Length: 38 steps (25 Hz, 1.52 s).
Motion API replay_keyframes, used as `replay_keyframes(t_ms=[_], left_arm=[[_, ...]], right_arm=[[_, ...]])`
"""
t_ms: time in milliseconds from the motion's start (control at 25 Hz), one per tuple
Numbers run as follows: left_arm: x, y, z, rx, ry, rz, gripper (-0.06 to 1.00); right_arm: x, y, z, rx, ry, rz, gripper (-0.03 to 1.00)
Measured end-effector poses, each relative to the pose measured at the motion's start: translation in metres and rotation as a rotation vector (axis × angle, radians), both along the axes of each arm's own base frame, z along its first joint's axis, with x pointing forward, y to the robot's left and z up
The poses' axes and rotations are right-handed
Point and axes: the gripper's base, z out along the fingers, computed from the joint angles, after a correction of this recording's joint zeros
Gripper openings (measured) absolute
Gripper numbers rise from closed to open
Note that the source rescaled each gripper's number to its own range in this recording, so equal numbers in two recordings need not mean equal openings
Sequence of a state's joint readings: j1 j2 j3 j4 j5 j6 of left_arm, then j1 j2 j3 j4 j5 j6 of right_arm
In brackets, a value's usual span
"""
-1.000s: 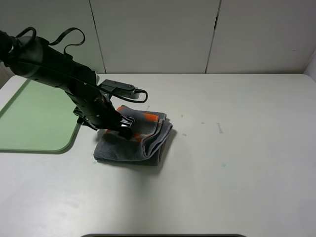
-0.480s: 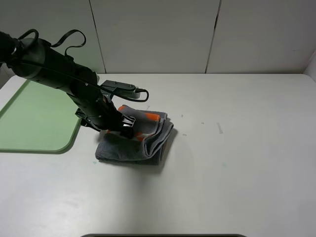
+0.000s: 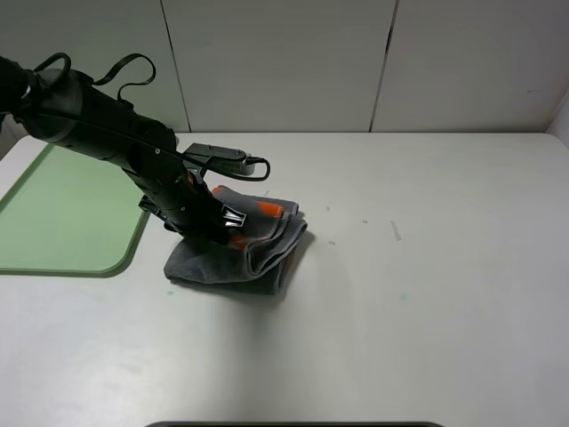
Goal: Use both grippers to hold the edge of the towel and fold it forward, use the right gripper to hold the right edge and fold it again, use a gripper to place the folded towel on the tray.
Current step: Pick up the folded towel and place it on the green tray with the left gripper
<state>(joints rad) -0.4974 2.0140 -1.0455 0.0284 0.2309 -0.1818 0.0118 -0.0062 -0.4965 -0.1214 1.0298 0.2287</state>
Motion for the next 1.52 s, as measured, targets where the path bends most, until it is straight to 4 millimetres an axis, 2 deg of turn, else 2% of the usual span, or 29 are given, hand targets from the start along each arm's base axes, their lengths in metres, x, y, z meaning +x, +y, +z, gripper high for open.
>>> replay_keyframes(t_ms=[80,120,160,240,600,840,1000,1280,1520], left_arm=[[0.0,0.0,0.0,-0.002,0.001,0.007,0.36],[0.0,0.0,0.0,-0.003,0.002,0.012,0.24],[0.0,0.0,0.0,-0.003,0.003,0.013,0.19],[0.0,0.0,0.0,-0.003,0.004,0.013,0.13],[-0.001,0.001,0.001,0.007,0.021,0.013,0.13],[-0.003,0.01,0.019,0.029,0.04,0.019,0.12],[0.004,0.025,0.043,0.049,0.016,0.036,0.12],[0.029,0.062,0.077,0.124,-0.007,0.086,0.12],[0.051,0.103,0.098,0.171,-0.028,0.147,0.12]], right_arm=[[0.0,0.0,0.0,0.0,0.0,0.0,1.0],[0.0,0.0,0.0,0.0,0.0,0.0,1.0],[0.0,0.0,0.0,0.0,0.0,0.0,1.0],[0.0,0.0,0.0,0.0,0.0,0.0,1.0],[0.0,0.0,0.0,0.0,0.0,0.0,1.0],[0.0,0.0,0.0,0.0,0.0,0.0,1.0],[0.0,0.0,0.0,0.0,0.0,0.0,1.0],[0.0,0.0,0.0,0.0,0.0,0.0,1.0],[0.0,0.0,0.0,0.0,0.0,0.0,1.0]])
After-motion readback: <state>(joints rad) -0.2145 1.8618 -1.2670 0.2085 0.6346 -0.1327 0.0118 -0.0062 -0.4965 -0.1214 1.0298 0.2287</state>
